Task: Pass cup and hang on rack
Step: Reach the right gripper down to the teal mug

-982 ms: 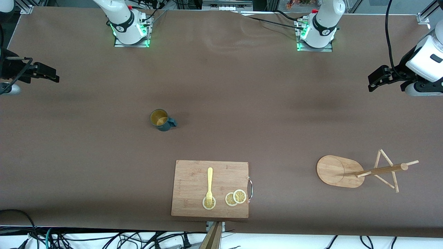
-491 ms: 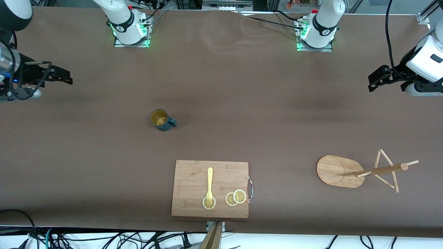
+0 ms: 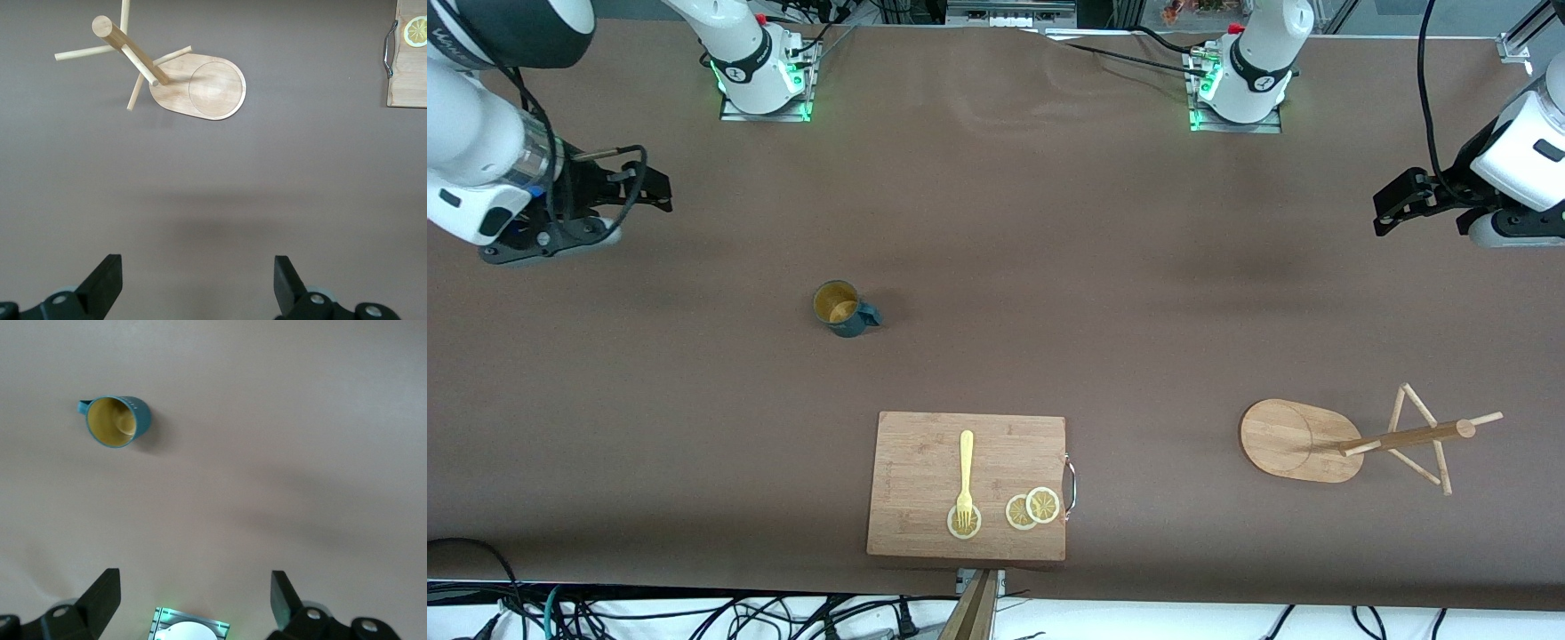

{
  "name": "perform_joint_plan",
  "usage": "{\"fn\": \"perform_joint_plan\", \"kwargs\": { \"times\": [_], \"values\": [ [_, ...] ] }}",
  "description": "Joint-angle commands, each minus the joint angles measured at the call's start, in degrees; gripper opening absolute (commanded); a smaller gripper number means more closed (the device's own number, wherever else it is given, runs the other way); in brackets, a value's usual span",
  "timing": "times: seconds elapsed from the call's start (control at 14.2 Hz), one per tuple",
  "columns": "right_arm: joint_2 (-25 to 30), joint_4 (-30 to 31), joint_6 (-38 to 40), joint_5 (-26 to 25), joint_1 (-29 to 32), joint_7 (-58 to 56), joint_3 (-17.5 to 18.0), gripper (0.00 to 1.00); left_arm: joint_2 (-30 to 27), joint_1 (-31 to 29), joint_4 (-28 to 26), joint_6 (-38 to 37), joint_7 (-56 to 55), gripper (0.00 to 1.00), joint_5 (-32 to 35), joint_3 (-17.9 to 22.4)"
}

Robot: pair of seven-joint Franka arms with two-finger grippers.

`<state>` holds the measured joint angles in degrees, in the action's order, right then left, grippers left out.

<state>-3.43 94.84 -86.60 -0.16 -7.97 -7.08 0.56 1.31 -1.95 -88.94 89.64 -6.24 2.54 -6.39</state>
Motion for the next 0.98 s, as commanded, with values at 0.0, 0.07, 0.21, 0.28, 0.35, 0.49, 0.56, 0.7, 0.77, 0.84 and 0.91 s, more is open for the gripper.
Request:
{"fn": "perform_joint_plan", "kwargs": {
  "times": [0.0, 0.07, 0.21, 0.28, 0.35, 0.49, 0.56, 0.7, 0.77, 0.84, 0.91],
  "values": [
    [-1.84, -0.97, -1.71, 0.78, -2.92, 3.28, -0.39, 0.99, 0.45, 0.02, 1.31, -1.13, 1.14, 1.0, 1.68, -0.11],
    [-2.63, -0.62, -3.56, 0.78, -4.15, 6.26, -0.38, 0.99, 0.45, 0.02, 1.31, -1.13, 1.14, 1.0, 1.68, -0.2],
    [-4.91, 0.16, -7.6, 0.86, -6.08, 11.55, -0.38, 0.99, 0.53, 0.1, 1.31, -1.13, 1.14, 1.0, 1.76, -0.2],
    [-5.7, 1.39, -10.58, 0.78, -7.75, 12.26, -0.38, 0.99, 0.53, 0.19, 1.31, -1.13, 1.06, 1.0, 1.76, -0.2],
    [-6.84, 3.14, -14.09, 0.69, -8.28, 12.62, -0.47, 0.99, 0.53, 0.28, 1.31, -1.13, 1.05, 1.0, 1.76, -0.2],
    [-8.78, 8.67, -23.3, 0.69, -8.81, 12.79, -0.38, 0.99, 0.45, 0.37, 1.4, -1.13, 1.05, 1.0, 1.76, -0.29],
    [-9.48, 11.22, -27.88, 0.78, -9.08, 14.1, -0.38, 0.99, 0.45, 0.37, 1.4, -1.13, 1.05, 1.0, 1.68, -0.29],
    [-11.77, 13.7, -32.65, 0.69, -9.34, 16.48, -0.38, 0.99, 0.53, 0.37, 1.4, -1.05, 1.05, 1.0, 1.76, -0.29],
    [-13.08, 14.4, -33.89, 0.69, -9.52, 16.57, -0.47, 0.99, 0.53, 0.37, 1.4, -1.05, 1.05, 1.0, 1.76, -0.29],
    [-13.88, 15.54, -35.55, 0.78, -9.43, 16.66, -0.39, 0.99, 0.53, 0.37, 1.4, -1.05, 1.05, 1.0, 1.76, -0.29],
    [-14.84, 16.6, -37.4, 0.86, -9.52, 17.62, -0.38, 0.99, 0.45, 0.37, 1.4, -1.13, 1.05, 1.0, 1.68, -0.29]
  ]
}}
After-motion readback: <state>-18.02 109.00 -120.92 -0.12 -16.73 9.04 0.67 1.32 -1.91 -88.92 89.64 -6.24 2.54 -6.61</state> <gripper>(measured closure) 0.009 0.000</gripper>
